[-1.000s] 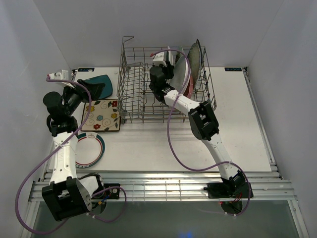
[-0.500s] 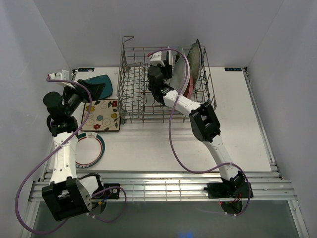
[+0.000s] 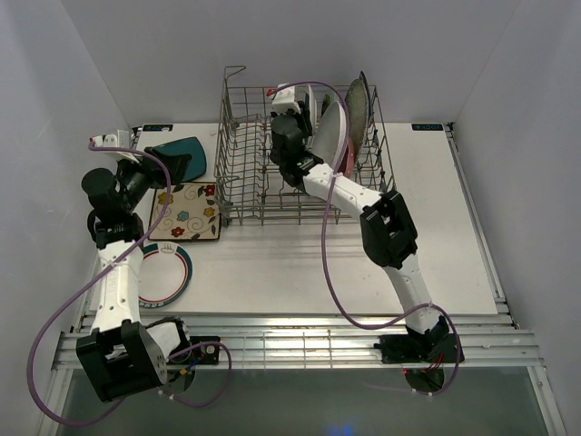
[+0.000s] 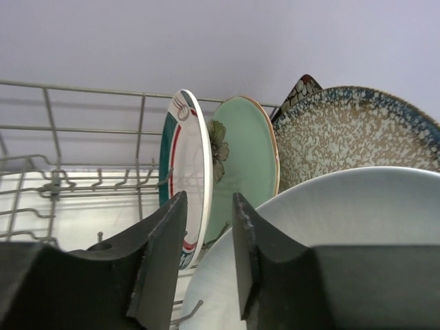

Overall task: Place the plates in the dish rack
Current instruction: Insert the plate into the dish rack, then pick up the plate at the center of the board.

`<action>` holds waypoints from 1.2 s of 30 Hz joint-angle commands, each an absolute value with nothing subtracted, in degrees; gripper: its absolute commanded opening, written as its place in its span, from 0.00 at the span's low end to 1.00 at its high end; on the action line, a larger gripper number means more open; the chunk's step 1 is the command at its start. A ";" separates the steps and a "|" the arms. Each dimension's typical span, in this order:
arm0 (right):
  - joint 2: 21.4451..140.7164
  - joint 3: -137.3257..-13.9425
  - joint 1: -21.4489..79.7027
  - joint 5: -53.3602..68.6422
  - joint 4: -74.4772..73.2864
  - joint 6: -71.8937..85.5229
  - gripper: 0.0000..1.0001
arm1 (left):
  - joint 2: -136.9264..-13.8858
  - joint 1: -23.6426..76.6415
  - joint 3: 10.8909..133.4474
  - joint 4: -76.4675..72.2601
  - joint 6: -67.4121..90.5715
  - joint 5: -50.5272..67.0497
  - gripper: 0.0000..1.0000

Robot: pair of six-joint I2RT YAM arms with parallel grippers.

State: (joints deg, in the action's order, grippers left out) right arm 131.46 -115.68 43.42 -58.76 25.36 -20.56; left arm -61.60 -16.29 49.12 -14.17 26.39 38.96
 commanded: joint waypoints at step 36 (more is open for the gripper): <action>75.77 -63.99 52.21 -28.57 9.14 -0.88 0.44 | -76.37 -16.78 49.57 -10.28 10.03 22.59 0.98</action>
